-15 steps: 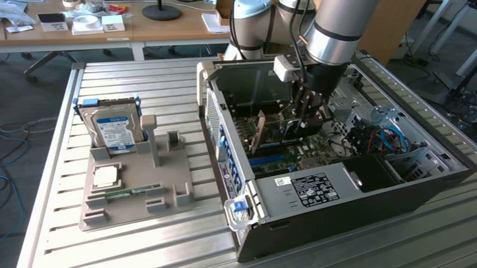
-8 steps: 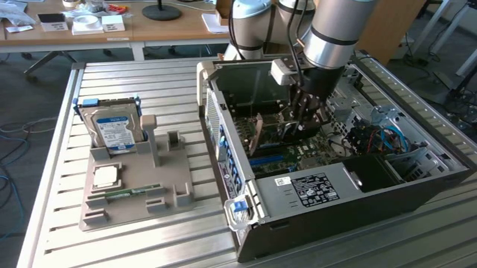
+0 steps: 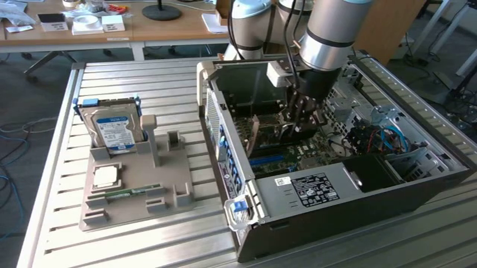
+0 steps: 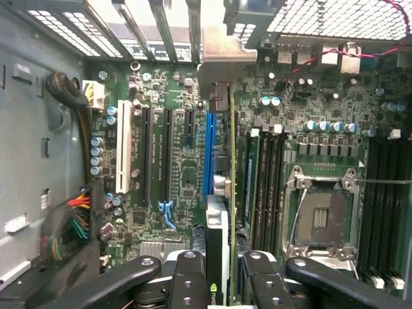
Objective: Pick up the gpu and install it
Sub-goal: 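Insert the gpu into the slot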
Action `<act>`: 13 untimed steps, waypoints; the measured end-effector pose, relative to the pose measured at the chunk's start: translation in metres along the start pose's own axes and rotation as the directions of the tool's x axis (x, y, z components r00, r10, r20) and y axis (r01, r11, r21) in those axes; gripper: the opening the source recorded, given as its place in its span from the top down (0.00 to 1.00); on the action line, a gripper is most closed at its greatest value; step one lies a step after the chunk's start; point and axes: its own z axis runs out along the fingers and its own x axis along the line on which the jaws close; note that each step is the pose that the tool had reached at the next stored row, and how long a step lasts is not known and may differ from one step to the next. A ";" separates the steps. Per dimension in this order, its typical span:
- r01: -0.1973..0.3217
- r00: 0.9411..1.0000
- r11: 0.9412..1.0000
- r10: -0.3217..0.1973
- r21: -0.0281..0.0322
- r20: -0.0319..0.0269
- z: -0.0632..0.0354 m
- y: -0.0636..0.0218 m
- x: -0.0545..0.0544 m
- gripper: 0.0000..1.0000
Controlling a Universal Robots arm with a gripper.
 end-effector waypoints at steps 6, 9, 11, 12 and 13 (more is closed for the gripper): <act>0.000 1.000 1.000 0.000 0.000 0.000 0.0005 0.0020 0.006 0.73; 0.000 1.000 1.000 0.000 0.000 0.000 0.0005 0.0033 0.007 0.73; 0.000 1.000 1.000 0.000 0.000 0.000 0.0006 0.0046 0.008 0.73; 0.000 1.000 1.000 0.000 0.000 0.000 0.0009 0.0054 0.008 0.73; 0.000 1.000 1.000 0.000 0.000 0.000 0.0011 0.0063 0.008 0.73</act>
